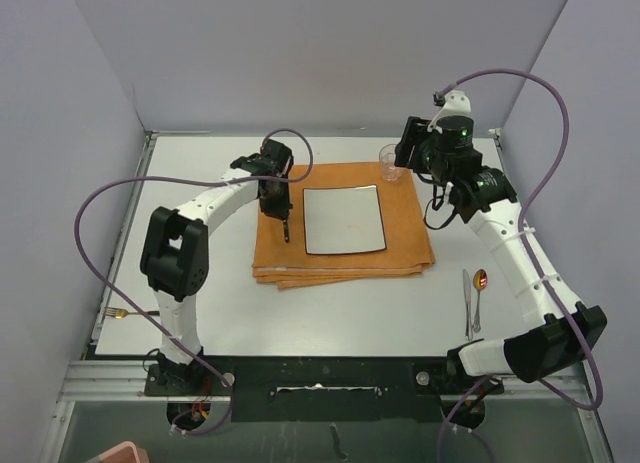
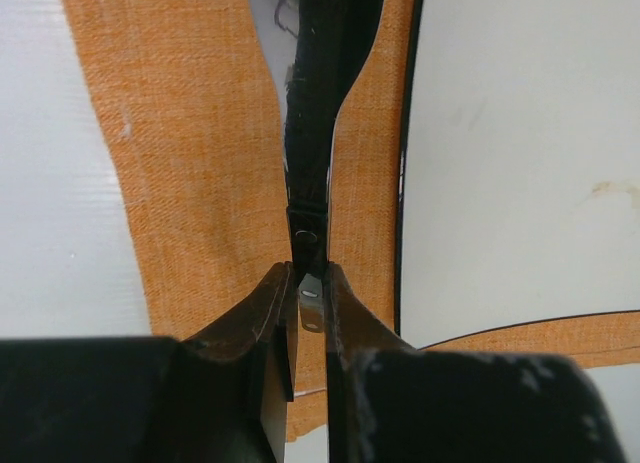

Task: Set the dinner table for one person
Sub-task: Place the fork on the napkin.

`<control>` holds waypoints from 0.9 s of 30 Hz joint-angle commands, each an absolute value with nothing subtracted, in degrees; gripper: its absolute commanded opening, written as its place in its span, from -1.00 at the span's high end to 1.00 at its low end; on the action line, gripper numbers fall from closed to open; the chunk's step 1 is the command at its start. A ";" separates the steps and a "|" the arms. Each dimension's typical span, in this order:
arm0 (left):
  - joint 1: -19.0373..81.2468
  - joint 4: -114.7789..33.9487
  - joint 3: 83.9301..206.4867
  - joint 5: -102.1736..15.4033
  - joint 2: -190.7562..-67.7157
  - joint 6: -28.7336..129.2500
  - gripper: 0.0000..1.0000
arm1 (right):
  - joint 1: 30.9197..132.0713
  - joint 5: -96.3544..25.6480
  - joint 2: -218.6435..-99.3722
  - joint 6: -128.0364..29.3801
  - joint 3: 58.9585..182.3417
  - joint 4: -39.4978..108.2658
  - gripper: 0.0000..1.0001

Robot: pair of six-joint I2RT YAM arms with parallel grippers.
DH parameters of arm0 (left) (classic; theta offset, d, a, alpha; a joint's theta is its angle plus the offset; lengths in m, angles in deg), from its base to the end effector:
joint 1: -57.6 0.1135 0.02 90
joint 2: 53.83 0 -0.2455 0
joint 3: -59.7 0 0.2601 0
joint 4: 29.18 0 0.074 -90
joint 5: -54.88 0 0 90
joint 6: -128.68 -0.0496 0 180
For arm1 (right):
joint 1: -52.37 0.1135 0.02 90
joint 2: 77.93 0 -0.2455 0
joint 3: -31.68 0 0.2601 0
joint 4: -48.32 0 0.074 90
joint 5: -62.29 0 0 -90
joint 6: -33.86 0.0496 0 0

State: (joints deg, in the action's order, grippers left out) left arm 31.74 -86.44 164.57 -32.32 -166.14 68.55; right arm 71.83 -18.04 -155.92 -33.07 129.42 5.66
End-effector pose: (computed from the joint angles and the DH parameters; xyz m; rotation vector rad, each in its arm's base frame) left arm 0.3825 -0.1827 0.1953 -0.1101 2.7177 -0.2266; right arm 0.3110 0.1011 0.3937 0.1729 1.9708 0.3193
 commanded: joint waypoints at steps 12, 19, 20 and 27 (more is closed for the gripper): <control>31.15 -83.01 174.54 -32.27 -175.49 68.12 1.00 | 70.83 -15.68 -152.44 -34.65 128.69 5.87 -0.15; 31.15 -82.42 175.30 -32.83 -177.93 68.37 1.00 | 70.30 -15.93 -153.40 -34.79 128.86 6.25 -0.15; 31.11 -82.42 175.49 -32.88 -178.33 68.38 1.00 | 70.21 -16.01 -153.56 -34.79 128.93 6.34 -0.15; 31.15 -82.26 176.44 -33.29 -180.89 68.21 1.00 | 70.08 -16.25 -154.63 -34.77 129.29 6.74 -0.15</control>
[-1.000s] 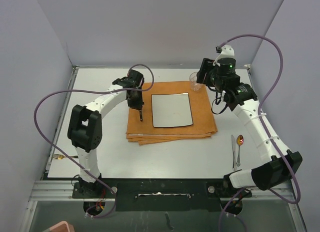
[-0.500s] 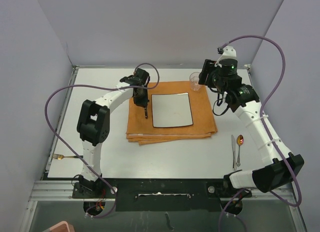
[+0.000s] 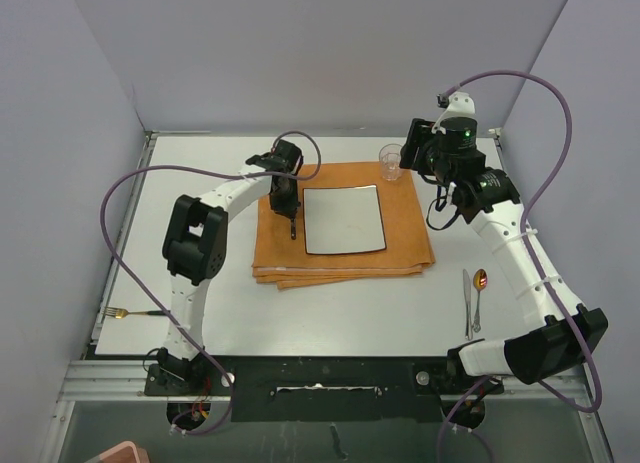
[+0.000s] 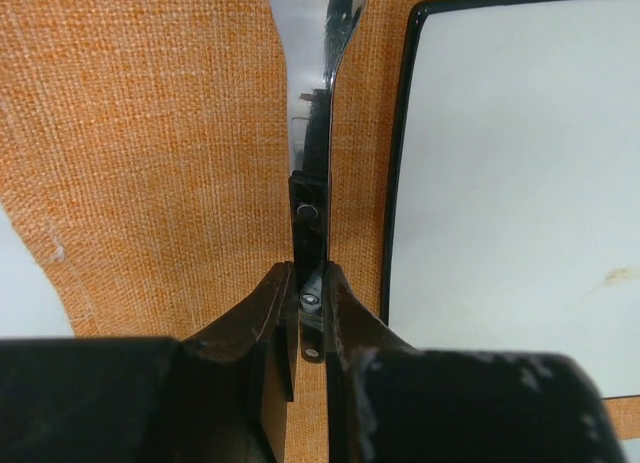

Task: Set the dinner table for one person
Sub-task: Place the fork on the napkin.

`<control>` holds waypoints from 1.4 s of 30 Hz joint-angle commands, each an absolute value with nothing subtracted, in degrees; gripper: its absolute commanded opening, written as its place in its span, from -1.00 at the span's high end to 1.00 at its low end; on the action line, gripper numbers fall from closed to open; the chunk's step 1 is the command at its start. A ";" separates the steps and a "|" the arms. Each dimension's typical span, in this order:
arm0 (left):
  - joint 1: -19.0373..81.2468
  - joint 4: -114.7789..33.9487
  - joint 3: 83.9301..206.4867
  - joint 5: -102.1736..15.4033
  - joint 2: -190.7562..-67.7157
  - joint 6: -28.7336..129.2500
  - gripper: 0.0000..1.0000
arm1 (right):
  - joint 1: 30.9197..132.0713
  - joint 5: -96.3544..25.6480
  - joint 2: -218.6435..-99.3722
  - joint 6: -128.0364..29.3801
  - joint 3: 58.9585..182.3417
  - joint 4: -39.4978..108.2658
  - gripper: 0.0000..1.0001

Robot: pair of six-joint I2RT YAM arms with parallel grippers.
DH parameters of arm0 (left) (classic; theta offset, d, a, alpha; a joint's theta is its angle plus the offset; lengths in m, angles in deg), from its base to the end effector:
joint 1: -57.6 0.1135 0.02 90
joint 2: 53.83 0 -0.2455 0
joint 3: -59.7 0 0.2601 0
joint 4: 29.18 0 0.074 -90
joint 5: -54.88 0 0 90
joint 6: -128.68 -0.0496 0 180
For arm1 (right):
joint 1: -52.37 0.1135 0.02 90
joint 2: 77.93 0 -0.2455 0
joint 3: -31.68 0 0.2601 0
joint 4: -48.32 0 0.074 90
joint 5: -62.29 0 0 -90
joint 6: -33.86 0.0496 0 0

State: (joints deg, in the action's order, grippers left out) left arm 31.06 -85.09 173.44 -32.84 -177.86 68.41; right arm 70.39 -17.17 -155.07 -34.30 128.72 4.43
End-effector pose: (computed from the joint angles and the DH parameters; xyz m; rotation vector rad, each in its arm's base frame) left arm 0.4152 -0.2052 0.1574 -0.0880 2.7467 -0.2249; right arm 0.3091 0.0910 0.3915 0.1853 1.9832 0.2678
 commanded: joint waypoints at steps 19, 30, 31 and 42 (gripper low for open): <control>30.21 -79.26 168.35 -34.65 -178.51 71.48 1.00 | 69.69 -16.88 -157.20 -33.30 129.48 8.35 -0.15; 29.28 -78.39 161.46 -33.48 -174.24 72.70 1.00 | 69.69 -17.11 -156.28 -32.41 129.02 8.26 -0.15; 29.04 -78.53 161.27 -33.15 -174.11 72.80 1.00 | 69.68 -17.04 -156.18 -32.36 128.96 8.26 -0.15; 27.86 -79.35 157.75 -32.00 -171.77 74.15 1.00 | 70.05 -16.78 -154.80 -31.45 128.01 7.91 -0.15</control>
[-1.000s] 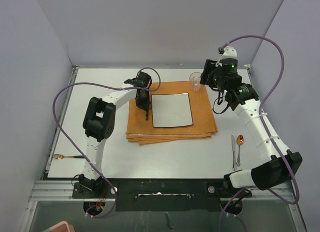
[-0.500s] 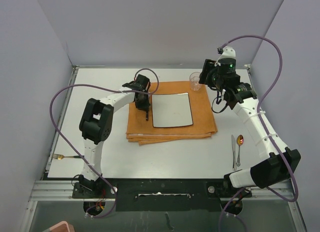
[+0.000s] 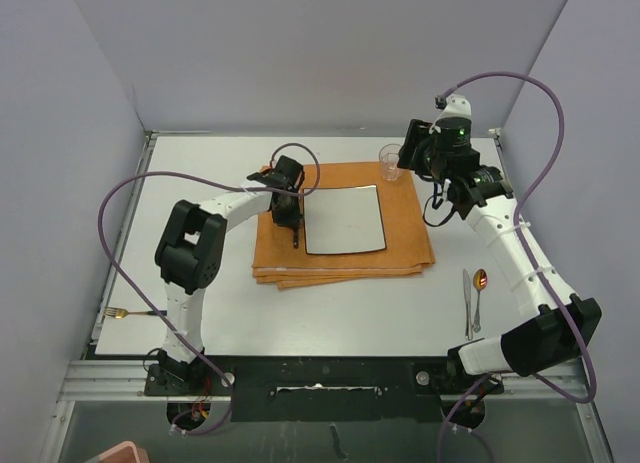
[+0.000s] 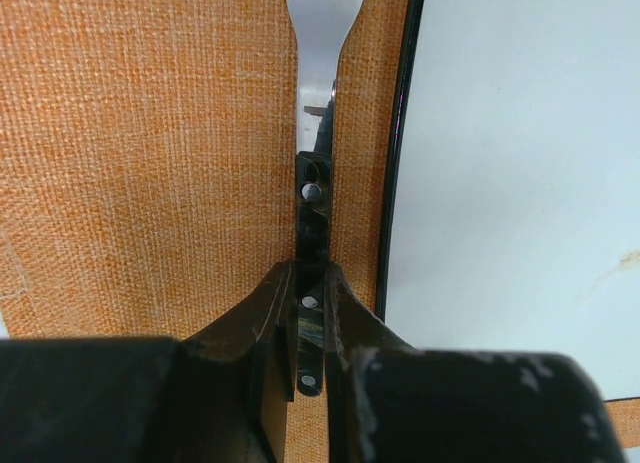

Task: Set the dinner table for one person
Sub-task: Place the fork on the napkin.

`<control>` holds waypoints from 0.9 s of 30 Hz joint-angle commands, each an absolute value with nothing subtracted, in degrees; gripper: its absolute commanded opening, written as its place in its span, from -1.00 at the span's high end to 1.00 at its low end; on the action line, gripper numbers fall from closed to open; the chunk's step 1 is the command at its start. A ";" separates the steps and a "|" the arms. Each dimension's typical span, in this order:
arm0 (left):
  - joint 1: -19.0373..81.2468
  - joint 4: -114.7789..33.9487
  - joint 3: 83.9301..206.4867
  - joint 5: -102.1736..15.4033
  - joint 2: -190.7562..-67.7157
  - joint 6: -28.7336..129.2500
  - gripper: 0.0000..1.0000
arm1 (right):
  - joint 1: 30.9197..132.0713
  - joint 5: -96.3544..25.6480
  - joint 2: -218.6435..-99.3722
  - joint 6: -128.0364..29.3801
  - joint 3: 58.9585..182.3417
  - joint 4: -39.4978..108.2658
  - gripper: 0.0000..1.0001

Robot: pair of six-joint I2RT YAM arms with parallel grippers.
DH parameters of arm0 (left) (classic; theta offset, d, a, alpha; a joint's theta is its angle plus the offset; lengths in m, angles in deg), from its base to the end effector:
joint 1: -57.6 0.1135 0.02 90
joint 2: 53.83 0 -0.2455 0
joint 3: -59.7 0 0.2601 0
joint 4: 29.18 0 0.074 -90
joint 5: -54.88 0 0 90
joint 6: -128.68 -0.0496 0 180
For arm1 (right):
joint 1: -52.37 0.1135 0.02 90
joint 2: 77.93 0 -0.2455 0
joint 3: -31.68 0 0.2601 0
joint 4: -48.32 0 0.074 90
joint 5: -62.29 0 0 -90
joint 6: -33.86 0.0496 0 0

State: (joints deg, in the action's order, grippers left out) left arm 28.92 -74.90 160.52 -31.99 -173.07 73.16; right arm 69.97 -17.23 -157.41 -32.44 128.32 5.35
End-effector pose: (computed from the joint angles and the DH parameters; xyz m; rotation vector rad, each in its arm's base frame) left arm 0.3878 -0.2091 0.1344 -0.1545 2.7126 -0.2634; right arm 0.3213 0.0925 0.3782 0.2236 2.0115 0.2735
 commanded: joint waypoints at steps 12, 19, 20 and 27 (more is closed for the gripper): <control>28.16 -81.81 159.95 -31.26 -169.54 73.28 0.62 | 71.24 -15.76 -153.96 -30.41 126.36 8.05 -0.17; 28.24 -84.35 167.93 -27.32 -166.41 67.52 -0.04 | 71.32 -15.58 -153.86 -29.62 124.92 8.08 -0.18; 28.29 -85.83 170.44 -26.12 -166.15 66.28 -0.05 | 71.39 -15.73 -153.81 -29.60 124.91 8.15 -0.18; 29.85 -90.58 179.26 -15.86 -157.35 63.06 -0.08 | 71.42 -16.49 -154.56 -33.62 125.29 7.75 -0.21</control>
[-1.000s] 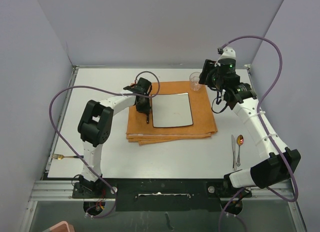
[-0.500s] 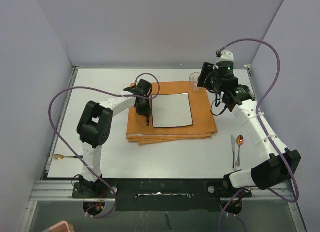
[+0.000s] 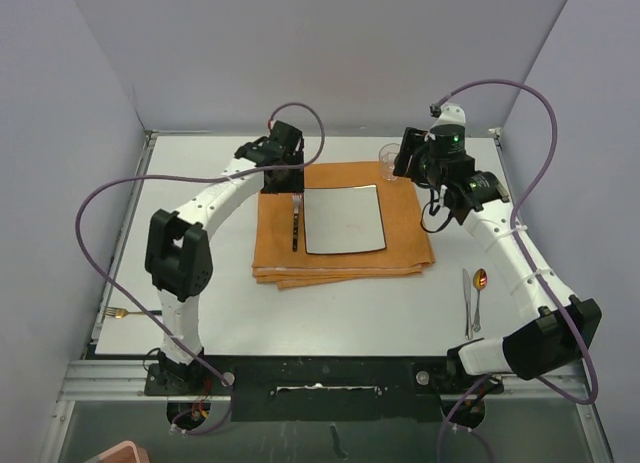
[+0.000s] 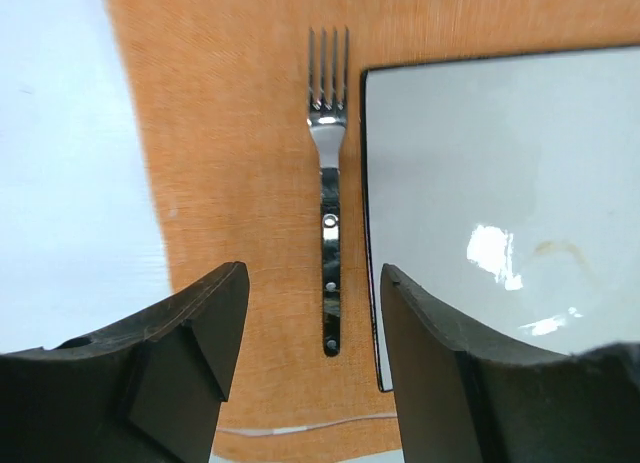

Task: Set the dinner table for one person
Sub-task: Place the fork on the napkin, then pick up the fork at the center of the board.

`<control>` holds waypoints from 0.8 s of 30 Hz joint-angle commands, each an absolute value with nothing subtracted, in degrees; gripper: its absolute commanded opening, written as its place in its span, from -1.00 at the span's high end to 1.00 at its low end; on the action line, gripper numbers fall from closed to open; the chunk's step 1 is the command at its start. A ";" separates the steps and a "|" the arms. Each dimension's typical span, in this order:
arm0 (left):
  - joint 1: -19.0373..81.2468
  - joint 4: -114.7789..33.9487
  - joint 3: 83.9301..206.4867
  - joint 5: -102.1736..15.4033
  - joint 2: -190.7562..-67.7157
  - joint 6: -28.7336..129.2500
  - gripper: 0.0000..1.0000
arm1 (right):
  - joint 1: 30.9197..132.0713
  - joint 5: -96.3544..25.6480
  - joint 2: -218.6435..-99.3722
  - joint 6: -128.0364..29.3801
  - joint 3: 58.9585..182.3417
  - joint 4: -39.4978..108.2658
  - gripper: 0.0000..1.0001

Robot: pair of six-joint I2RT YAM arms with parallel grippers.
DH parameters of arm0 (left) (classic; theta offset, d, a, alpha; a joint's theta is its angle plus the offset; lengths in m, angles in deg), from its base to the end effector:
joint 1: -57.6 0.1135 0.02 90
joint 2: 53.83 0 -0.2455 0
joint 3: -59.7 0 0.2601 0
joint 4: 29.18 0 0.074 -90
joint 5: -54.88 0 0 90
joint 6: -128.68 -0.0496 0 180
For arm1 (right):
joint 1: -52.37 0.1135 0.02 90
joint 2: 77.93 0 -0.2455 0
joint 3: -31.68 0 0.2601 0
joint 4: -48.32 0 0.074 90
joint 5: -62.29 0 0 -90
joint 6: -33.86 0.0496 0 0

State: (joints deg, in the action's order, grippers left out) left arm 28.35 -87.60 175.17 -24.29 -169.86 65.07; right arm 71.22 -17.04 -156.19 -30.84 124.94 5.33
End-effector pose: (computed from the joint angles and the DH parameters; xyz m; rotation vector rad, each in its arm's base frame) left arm 0.3981 -0.2123 0.2264 -0.0035 2.5757 -0.1176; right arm 0.3150 0.0978 0.3636 0.2312 2.0494 0.2869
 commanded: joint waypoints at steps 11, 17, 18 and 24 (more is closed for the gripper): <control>39.53 -97.41 142.69 6.53 -123.70 93.62 -0.08 | 72.47 -32.55 -167.43 -38.58 135.10 2.18 -0.19; 42.86 -111.24 137.83 7.56 -119.72 112.71 -0.16 | 75.26 -33.95 -172.46 -40.84 139.65 -0.67 -0.17; 43.71 -112.95 137.03 7.50 -119.47 115.11 -0.18 | 75.71 -33.78 -172.88 -40.85 140.09 -1.04 -0.16; 52.47 -116.25 134.52 5.40 -120.81 119.67 -0.22 | 80.19 -31.88 -174.70 -41.17 141.21 -2.46 -0.15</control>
